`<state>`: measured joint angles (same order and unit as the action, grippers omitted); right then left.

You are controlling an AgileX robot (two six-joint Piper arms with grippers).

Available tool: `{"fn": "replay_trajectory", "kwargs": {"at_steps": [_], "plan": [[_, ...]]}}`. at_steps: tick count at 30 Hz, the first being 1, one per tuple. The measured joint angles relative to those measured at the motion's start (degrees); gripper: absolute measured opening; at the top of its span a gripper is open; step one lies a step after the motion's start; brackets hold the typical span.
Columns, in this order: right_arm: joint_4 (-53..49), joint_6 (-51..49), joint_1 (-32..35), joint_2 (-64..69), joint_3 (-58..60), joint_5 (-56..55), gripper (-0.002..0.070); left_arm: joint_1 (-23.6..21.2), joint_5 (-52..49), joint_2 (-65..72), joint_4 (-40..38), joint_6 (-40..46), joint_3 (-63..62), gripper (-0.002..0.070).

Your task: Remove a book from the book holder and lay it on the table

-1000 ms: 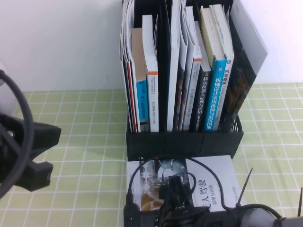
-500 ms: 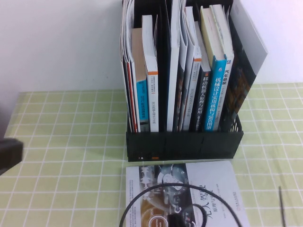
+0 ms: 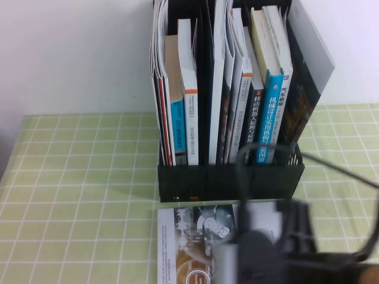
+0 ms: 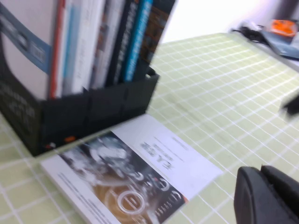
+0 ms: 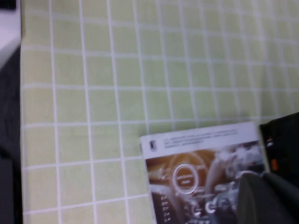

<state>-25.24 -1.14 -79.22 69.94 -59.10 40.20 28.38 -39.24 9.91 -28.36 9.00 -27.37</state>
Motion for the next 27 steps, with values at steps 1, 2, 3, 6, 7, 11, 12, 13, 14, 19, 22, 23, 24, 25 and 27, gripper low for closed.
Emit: {"fn": "replay_trajectory", "kwargs": {"at_steps": [1, 2, 3, 6, 7, 11, 12, 13, 14, 19, 22, 23, 24, 25, 27], "plan": [[0.00, -0.09, 0.00, -2.23, 0.13, 0.12, 0.0004, 0.00, 0.73, -1.93, -2.19, 1.66, 2.70, -0.0002], [-0.12, -0.09, 0.00, -4.49, 0.47, 0.47, 0.0003, 0.00, 1.34, -3.79, -3.95, 3.11, 5.18, -0.0002], [-0.43, -0.09, 0.00, -6.29, 0.88, 0.94, 0.0003, 0.00, 1.94, -5.19, -4.98, 4.06, 6.97, -0.0002], [-3.16, -0.83, 0.00, -13.21, 4.17, 2.86, 0.0003, 0.00, 5.02, -9.17, -6.52, 6.01, 12.11, -0.0003], [-4.16, -1.66, 0.00, -15.59, 6.02, 3.38, 0.0003, 0.00, 6.66, -9.97, -6.60, 6.41, 13.39, -0.0003], [-8.39, -8.83, 0.00, -25.14, 14.22, 4.40, 0.0003, 0.00, 14.04, -10.60, -7.16, 7.43, 15.92, -0.0002], [-9.61, -11.09, 0.00, -27.31, 15.68, 4.40, 0.0003, 0.00, 15.12, -10.60, -7.25, 7.43, 16.23, -0.0002], [-11.43, -14.17, 0.00, -30.07, 17.42, 4.22, 0.0003, 0.00, 16.10, -10.60, -7.29, 7.51, 16.54, -0.0002], [-13.60, -17.35, 0.00, -32.83, 19.10, 3.71, 0.0003, 0.00, 16.64, -10.68, -7.38, 7.51, 16.99, -0.0002], [-26.92, -30.39, 0.00, -44.81, 27.31, 3.54, 0.0003, 0.00, 18.50, -10.68, -7.38, 7.65, 19.22, -0.0002], [-31.95, -33.83, 0.00, -49.54, 31.62, 7.53, 0.0003, 0.00, 19.03, -10.68, -7.66, 7.93, 20.71, -0.0002], [-32.85, -34.28, 0.00, -50.98, 32.67, 9.20, 0.0003, 0.00, 19.12, -10.68, -7.84, 7.93, 21.05, -0.0002], [-33.38, -34.48, 0.00, -52.06, 33.29, 10.33, 0.0003, 0.00, 19.12, -10.68, -8.11, 7.93, 21.30, -0.0002], [-33.39, -34.78, 0.00, -53.27, 33.83, 11.43, 0.0003, 0.00, 19.12, -10.68, -8.33, 7.93, 21.73, -0.0002], [-33.04, -34.88, 0.00, -55.12, 34.39, 12.36, 0.0003, 0.00, 19.12, -10.68, -8.45, 8.05, 22.30, -0.0002]]}}
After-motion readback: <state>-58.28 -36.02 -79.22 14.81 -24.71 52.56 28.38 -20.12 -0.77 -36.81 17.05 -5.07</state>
